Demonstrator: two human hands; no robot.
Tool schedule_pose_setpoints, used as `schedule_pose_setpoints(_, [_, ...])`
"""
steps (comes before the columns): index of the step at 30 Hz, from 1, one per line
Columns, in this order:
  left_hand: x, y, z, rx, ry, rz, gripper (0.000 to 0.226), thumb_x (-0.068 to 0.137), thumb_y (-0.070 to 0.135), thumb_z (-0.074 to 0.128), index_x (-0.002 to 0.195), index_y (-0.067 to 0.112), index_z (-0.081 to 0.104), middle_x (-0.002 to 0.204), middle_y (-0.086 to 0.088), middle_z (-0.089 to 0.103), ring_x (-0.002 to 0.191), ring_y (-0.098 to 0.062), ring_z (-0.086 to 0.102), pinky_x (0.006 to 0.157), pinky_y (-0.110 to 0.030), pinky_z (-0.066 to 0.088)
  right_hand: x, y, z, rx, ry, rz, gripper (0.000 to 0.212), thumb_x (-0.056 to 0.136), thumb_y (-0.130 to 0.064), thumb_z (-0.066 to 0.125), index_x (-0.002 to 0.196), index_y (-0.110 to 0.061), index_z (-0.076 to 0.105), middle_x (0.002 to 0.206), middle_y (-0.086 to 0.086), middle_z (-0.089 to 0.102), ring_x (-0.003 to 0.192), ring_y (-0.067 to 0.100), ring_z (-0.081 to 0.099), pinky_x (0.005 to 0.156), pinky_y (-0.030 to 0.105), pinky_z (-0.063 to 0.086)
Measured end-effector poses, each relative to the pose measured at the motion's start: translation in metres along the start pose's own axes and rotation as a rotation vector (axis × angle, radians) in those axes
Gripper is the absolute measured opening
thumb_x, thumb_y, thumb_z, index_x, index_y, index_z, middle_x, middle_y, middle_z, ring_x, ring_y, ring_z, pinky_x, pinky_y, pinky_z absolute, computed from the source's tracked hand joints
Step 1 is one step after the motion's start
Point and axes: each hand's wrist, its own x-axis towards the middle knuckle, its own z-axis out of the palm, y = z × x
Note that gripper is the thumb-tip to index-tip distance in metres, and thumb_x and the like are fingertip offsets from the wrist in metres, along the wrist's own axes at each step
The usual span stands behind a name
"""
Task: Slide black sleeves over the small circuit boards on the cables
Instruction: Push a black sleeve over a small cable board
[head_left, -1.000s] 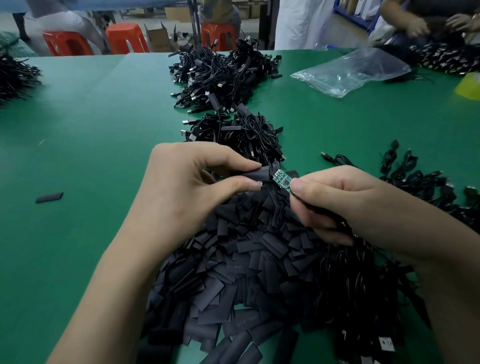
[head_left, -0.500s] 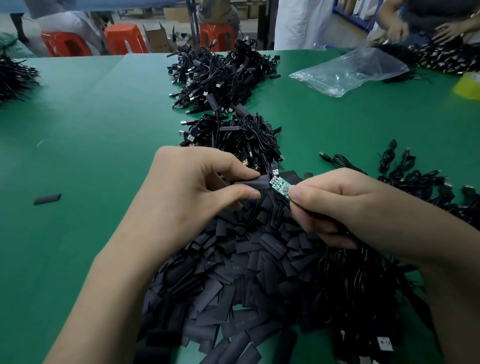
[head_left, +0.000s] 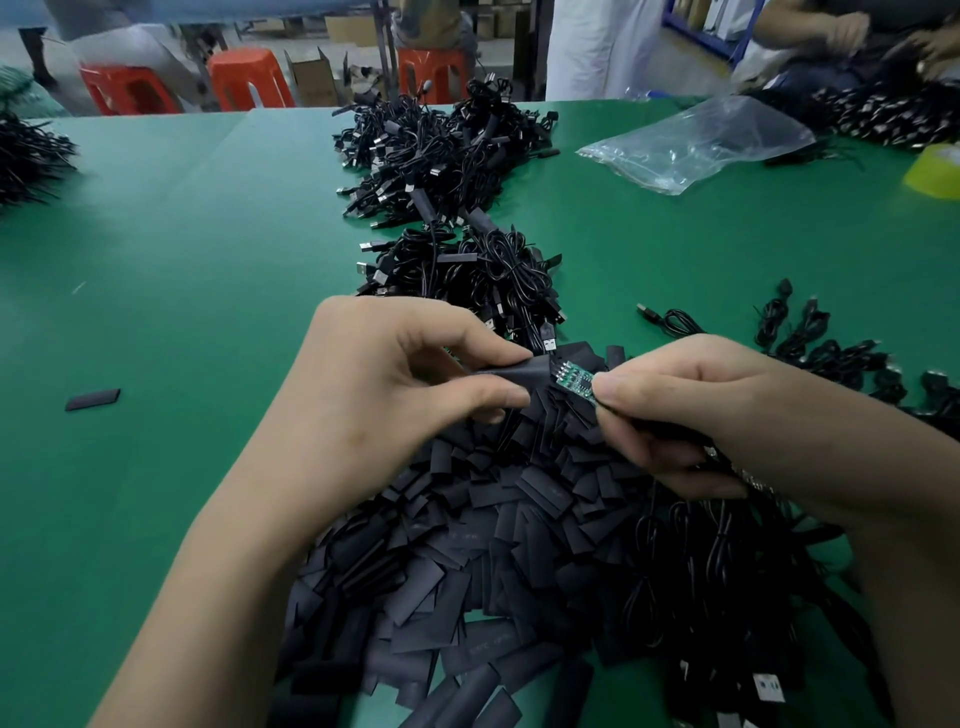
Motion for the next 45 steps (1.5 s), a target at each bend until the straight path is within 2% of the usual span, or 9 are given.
schedule_pose_setpoints(7, [0.000, -0.001, 0.002, 0.021, 0.007, 0.028, 0.016, 0.073, 0.026, 0.089, 0.086, 0.031, 0.082, 0.075, 0.014, 0.076, 0.070, -0.012, 0.074, 0.070, -0.035, 0.058, -0.002, -0.003, 0.001, -0.092, -0.022, -0.008, 0.046, 0.097, -0.046, 0.047, 0.060, -0.019, 0.057, 0.052, -0.004, 0.035, 0.041, 0.015, 0.033, 0.042, 0.022, 0.026])
schedule_pose_setpoints(14, [0.002, -0.002, 0.000, 0.155, -0.096, 0.194, 0.017, 0.077, 0.025, 0.087, 0.094, 0.026, 0.082, 0.083, 0.007, 0.073, 0.074, -0.013, 0.070, 0.068, -0.037, 0.055, -0.004, -0.002, -0.002, -0.135, -0.074, 0.033, 0.046, 0.095, -0.047, 0.048, 0.060, -0.019, 0.057, 0.051, -0.003, 0.034, 0.041, 0.014, 0.032, 0.041, 0.023, 0.026])
schedule_pose_setpoints(17, [0.003, -0.002, 0.000, 0.170, -0.152, 0.230, 0.018, 0.079, 0.023, 0.087, 0.096, 0.024, 0.083, 0.086, 0.006, 0.074, 0.076, -0.013, 0.070, 0.069, -0.037, 0.056, -0.005, -0.001, -0.004, -0.126, -0.087, 0.043, 0.046, 0.095, -0.046, 0.049, 0.060, -0.017, 0.056, 0.050, -0.004, 0.033, 0.040, 0.013, 0.031, 0.041, 0.021, 0.026])
schedule_pose_setpoints(27, [0.002, 0.003, 0.008, 0.109, -0.166, 0.220, 0.020, 0.079, 0.029, 0.086, 0.099, 0.026, 0.083, 0.084, 0.010, 0.074, 0.075, -0.007, 0.068, 0.067, -0.030, 0.055, -0.001, 0.001, 0.000, -0.056, -0.089, 0.023, 0.045, 0.096, -0.044, 0.048, 0.062, -0.017, 0.058, 0.052, -0.002, 0.034, 0.039, 0.014, 0.034, 0.042, 0.016, 0.028])
schedule_pose_setpoints(30, [0.002, 0.002, 0.007, 0.114, -0.149, 0.204, 0.019, 0.081, 0.029, 0.085, 0.100, 0.026, 0.083, 0.084, 0.012, 0.074, 0.076, -0.007, 0.069, 0.069, -0.030, 0.055, 0.002, 0.002, 0.003, -0.071, -0.040, -0.017, 0.042, 0.096, -0.045, 0.047, 0.070, -0.018, 0.066, 0.054, 0.000, 0.046, 0.043, 0.016, 0.045, 0.048, 0.023, 0.037])
schedule_pose_setpoints(32, [0.001, -0.001, 0.005, 0.106, -0.116, 0.181, 0.018, 0.081, 0.032, 0.083, 0.098, 0.027, 0.082, 0.084, 0.012, 0.075, 0.077, -0.008, 0.070, 0.070, -0.031, 0.055, 0.002, 0.002, 0.000, -0.109, 0.016, -0.054, 0.037, 0.097, -0.046, 0.048, 0.080, -0.023, 0.072, 0.061, 0.001, 0.060, 0.054, 0.019, 0.059, 0.060, 0.030, 0.048])
schedule_pose_setpoints(35, [0.001, -0.002, 0.003, 0.093, -0.055, 0.159, 0.016, 0.081, 0.031, 0.084, 0.097, 0.030, 0.081, 0.085, 0.012, 0.075, 0.078, -0.012, 0.070, 0.071, -0.033, 0.055, -0.002, 0.002, -0.006, -0.088, 0.075, -0.096, 0.028, 0.101, -0.037, 0.055, 0.086, -0.024, 0.074, 0.069, 0.003, 0.068, 0.067, 0.018, 0.068, 0.070, 0.026, 0.054])
schedule_pose_setpoints(40, [0.001, 0.000, 0.005, 0.109, -0.015, 0.177, 0.019, 0.081, 0.033, 0.082, 0.099, 0.025, 0.082, 0.086, 0.010, 0.076, 0.078, -0.011, 0.071, 0.072, -0.027, 0.055, -0.001, 0.002, -0.007, -0.124, 0.152, -0.137, 0.027, 0.096, -0.035, 0.057, 0.078, -0.021, 0.071, 0.059, -0.003, 0.058, 0.057, 0.012, 0.054, 0.058, 0.018, 0.044])
schedule_pose_setpoints(45, [0.001, 0.004, 0.008, 0.124, 0.025, 0.205, 0.019, 0.082, 0.028, 0.083, 0.100, 0.022, 0.082, 0.088, 0.010, 0.075, 0.079, -0.006, 0.070, 0.072, -0.023, 0.056, -0.001, 0.002, -0.006, -0.210, 0.188, -0.114, 0.029, 0.093, -0.043, 0.055, 0.079, -0.022, 0.069, 0.055, -0.002, 0.053, 0.054, 0.018, 0.043, 0.053, 0.029, 0.033])
